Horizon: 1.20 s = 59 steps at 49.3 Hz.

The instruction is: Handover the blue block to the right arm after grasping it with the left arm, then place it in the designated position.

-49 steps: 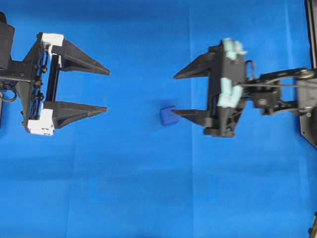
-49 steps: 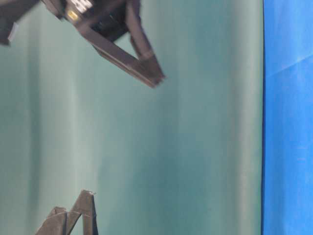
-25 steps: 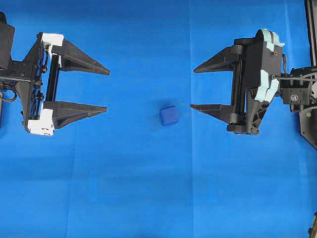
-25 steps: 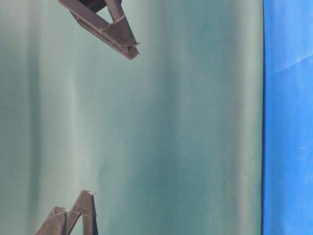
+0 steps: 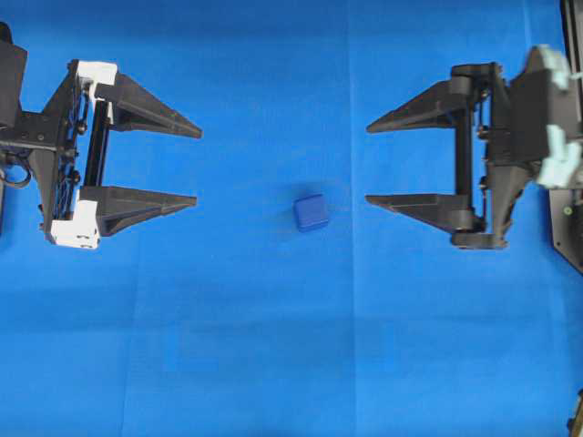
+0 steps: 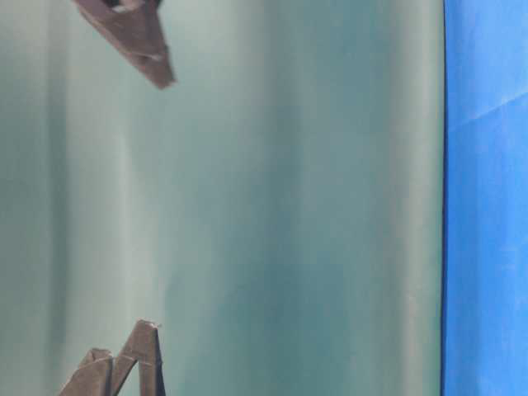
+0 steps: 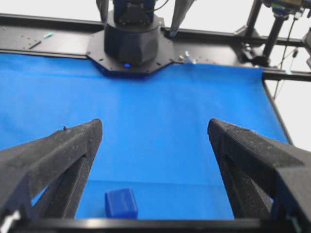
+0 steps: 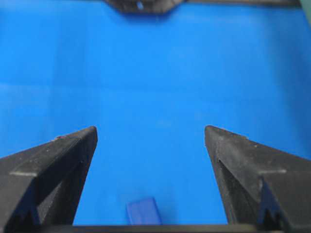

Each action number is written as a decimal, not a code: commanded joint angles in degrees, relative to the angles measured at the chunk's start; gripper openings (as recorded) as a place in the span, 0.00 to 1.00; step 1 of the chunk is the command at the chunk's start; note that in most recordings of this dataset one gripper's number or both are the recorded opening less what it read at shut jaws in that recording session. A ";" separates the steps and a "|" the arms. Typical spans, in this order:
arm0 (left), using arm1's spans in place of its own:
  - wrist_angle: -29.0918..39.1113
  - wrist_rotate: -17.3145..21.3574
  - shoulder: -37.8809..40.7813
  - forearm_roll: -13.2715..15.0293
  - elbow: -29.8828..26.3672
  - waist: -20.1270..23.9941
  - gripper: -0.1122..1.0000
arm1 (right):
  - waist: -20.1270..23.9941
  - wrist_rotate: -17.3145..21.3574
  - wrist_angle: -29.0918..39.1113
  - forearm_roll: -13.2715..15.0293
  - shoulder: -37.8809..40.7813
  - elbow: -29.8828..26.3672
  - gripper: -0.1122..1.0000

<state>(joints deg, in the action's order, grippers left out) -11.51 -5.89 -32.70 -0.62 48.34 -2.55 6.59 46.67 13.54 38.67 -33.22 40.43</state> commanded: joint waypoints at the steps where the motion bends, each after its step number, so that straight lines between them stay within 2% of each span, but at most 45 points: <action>1: -0.53 0.00 -0.35 -0.18 -1.32 -0.18 0.94 | 0.09 -0.09 -1.85 1.49 -1.49 -0.53 0.86; 7: -0.62 0.00 -0.53 -0.18 -1.23 -0.18 0.94 | 0.09 -0.09 -3.43 3.60 -2.64 -0.18 0.85; 17: -0.62 0.00 -0.62 -0.09 -1.23 -0.18 0.94 | -0.09 -0.09 -4.48 4.66 -4.04 0.18 0.85; 59: -0.62 0.09 -0.70 -0.18 -1.14 -0.18 0.94 | -0.35 -0.09 -4.75 4.75 -4.13 0.26 0.85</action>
<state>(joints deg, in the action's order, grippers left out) -11.60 -5.89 -32.87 -0.70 48.25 -2.55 6.33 46.67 9.23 43.24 -37.27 41.22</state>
